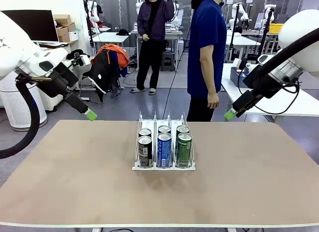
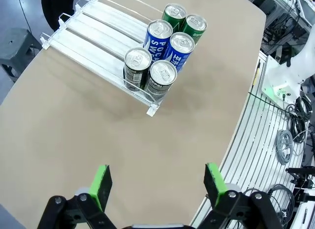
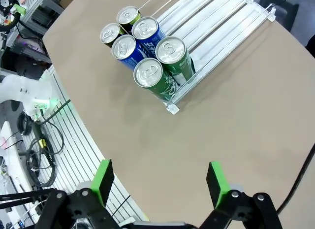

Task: Fill the beverage cans into the dispenser.
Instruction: Pick up the Sprite handed by the human.

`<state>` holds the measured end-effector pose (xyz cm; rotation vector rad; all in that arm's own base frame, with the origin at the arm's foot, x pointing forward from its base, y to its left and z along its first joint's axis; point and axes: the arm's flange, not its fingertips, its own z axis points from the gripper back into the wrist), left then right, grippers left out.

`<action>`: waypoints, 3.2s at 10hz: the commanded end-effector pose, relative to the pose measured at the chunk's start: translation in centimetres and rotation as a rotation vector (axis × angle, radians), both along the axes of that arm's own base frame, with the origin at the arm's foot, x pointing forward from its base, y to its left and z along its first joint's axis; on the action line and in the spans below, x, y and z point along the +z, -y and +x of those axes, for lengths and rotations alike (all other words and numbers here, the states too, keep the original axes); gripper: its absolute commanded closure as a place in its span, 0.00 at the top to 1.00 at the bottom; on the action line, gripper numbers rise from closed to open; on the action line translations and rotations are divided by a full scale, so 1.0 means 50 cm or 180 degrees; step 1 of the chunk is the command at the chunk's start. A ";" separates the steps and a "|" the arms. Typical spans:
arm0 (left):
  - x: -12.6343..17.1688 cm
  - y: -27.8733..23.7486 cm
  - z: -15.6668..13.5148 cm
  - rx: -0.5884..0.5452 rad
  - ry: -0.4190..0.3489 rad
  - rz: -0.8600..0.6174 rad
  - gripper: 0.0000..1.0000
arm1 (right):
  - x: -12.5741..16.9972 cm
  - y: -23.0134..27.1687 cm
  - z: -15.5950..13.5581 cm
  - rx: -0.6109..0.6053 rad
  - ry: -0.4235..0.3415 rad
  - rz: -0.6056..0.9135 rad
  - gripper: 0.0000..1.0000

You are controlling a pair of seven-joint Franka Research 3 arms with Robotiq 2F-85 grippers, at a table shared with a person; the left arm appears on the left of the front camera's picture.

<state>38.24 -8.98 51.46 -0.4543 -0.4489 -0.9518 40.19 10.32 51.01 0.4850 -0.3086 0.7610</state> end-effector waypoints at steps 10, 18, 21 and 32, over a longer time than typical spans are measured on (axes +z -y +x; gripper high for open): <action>0.327 -0.089 0.014 -0.0625 0.0302 -0.0427 1.00 | 0.324 0.050 0.038 0.0380 0.0527 0.0642 1.00; 0.378 -0.120 0.003 -0.0347 0.0514 -0.0402 1.00 | 0.461 0.061 0.029 0.0212 0.1194 0.0422 1.00; 0.378 -0.120 0.003 -0.0347 0.0514 -0.0402 1.00 | 0.459 0.065 0.035 0.0236 0.1282 0.0347 1.00; 0.378 -0.120 0.003 -0.0347 0.0514 -0.0402 1.00 | 0.509 0.105 0.005 0.0149 0.1477 0.0434 1.00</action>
